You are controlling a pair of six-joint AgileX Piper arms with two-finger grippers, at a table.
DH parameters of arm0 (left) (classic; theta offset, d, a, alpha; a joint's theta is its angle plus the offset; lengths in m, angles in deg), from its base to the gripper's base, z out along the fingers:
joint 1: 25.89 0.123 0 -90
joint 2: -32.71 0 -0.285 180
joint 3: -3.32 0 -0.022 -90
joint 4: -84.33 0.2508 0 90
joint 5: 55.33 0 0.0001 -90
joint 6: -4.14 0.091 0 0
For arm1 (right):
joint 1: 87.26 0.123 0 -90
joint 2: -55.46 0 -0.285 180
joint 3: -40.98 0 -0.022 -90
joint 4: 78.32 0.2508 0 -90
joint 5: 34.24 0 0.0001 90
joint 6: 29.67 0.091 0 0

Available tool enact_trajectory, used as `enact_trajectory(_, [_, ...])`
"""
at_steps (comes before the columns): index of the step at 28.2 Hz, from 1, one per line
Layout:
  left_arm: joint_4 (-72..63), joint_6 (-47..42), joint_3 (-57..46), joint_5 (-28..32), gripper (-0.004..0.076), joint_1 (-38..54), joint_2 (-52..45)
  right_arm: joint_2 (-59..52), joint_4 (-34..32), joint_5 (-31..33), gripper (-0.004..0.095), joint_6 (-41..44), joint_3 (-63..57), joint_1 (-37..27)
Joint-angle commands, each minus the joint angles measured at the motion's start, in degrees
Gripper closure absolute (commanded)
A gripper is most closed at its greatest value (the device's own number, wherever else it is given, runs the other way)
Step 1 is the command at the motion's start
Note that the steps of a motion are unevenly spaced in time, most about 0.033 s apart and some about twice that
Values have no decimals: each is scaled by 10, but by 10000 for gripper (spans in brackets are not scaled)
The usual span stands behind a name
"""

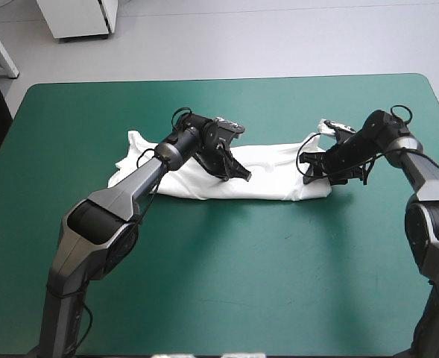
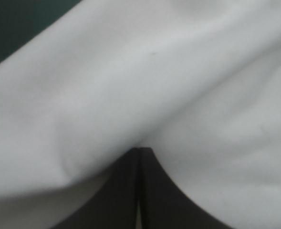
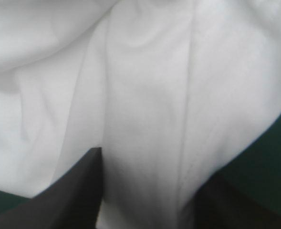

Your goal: Fold the cloth

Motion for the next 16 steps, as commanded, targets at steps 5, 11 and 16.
enact_trajectory(5, [-17, 0, 11, 5, 733, -7, -23, -13, 24, 4, 920, -19, 4, 9])
enact_trajectory(11, [-17, 0, 11, 5, 733, -7, -23, -38, 71, 32, 925, -47, 34, 14])
enact_trajectory(16, [-17, 0, 11, 7, 733, -7, -23, -69, 90, 47, 925, -47, 96, 24])
